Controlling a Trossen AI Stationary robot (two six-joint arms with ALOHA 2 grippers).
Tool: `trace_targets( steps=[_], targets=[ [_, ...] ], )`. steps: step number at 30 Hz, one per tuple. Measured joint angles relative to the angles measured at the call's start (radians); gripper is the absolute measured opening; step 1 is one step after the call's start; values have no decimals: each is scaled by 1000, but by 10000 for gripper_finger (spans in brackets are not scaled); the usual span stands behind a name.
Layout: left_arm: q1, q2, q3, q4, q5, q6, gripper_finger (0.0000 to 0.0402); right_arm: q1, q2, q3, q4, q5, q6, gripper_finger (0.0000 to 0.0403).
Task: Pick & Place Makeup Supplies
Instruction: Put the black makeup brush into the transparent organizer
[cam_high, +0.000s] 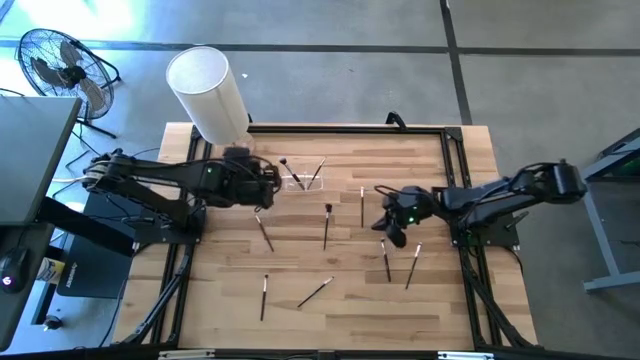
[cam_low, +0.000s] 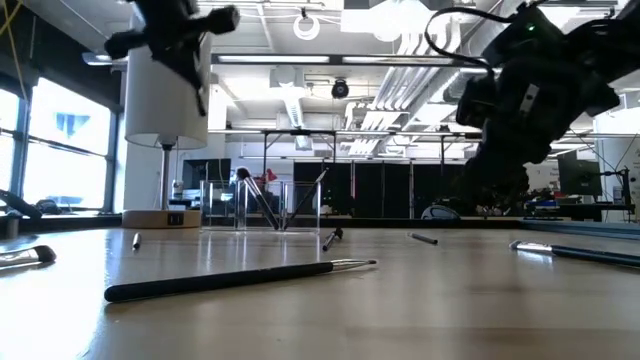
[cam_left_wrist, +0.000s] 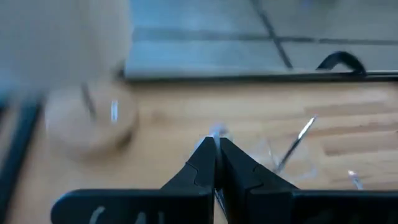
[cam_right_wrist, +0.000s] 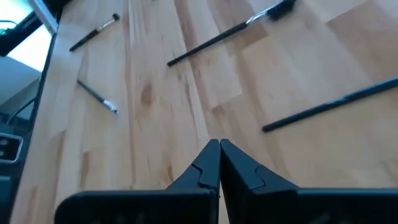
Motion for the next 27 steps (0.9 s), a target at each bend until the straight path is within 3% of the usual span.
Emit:
trace_targets(
  steps=[2,5,10,17,27],
  targets=[
    [7,18,3,75,-64,192,1,0,-29,-12,3,21,0,1],
    [27,37,-4,216,-76,466,1,0,-45,-11,9,39,0,2],
    [108,111,-17,423,-85,700,1,0,-46,-10,18,48,0,1],
    [191,223,-31,449,-116,694,0,0,-47,-11,10,49,12,1],
    [250,251,-131,558,-139,629,0,-16,-47,-10,12,65,23,1]
  ],
)
